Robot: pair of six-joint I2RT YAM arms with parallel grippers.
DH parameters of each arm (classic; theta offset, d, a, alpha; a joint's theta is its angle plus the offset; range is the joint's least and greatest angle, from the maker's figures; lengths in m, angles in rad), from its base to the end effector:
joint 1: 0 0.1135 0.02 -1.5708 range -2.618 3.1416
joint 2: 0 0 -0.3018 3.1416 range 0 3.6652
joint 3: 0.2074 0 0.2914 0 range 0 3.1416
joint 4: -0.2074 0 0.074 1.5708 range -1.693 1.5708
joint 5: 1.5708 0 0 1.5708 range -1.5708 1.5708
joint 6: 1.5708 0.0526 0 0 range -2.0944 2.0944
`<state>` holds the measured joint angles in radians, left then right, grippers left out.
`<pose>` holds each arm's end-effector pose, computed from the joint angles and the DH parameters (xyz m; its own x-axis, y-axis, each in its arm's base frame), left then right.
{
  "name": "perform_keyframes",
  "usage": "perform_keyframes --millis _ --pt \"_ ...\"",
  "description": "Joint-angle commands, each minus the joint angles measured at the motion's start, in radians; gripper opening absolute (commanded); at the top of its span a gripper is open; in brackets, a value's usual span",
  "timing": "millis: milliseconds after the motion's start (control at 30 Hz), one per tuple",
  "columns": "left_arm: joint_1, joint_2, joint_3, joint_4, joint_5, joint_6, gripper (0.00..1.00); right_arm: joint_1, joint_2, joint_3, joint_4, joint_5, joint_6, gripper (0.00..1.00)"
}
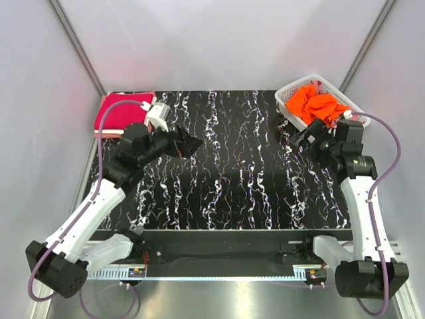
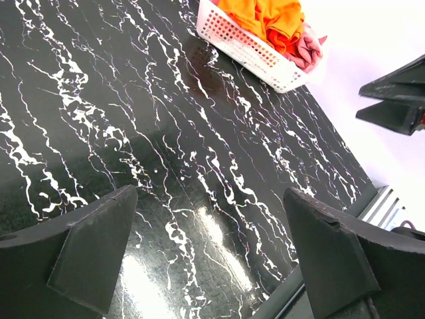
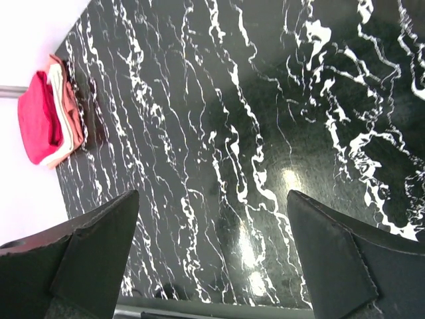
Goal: Fold and stack the t-shirts
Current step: Grab the tshirt from the pile
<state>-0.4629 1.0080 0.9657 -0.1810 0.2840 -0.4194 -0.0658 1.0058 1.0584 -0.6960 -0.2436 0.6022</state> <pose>0.2330 -0.1328 0.3891 -0.4551 -0.2098 -0.8654 0.5341 0.7133 -0.4538 0.2404 -0.0031 0.3683 -0.5662 0.5882 -0.5774 0.2330 0.7861 0.5724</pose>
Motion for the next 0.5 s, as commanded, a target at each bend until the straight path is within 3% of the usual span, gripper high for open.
perform_keyframes --millis 0,200,333,467 --pt "0.004 -0.006 -0.001 0.058 0.015 -0.005 0.99 -0.003 0.014 0.069 -0.01 0.053 0.008 1.0" --pt "0.009 0.006 0.005 0.051 0.023 -0.021 0.99 -0.003 0.108 0.15 -0.005 0.202 0.028 1.0" --pt "0.018 0.011 0.015 0.035 0.032 -0.022 0.99 -0.005 0.313 0.299 0.042 0.441 -0.043 1.0" --pt "0.018 0.007 0.015 0.017 -0.003 -0.01 0.99 -0.025 0.568 0.517 0.041 0.544 -0.108 1.0"
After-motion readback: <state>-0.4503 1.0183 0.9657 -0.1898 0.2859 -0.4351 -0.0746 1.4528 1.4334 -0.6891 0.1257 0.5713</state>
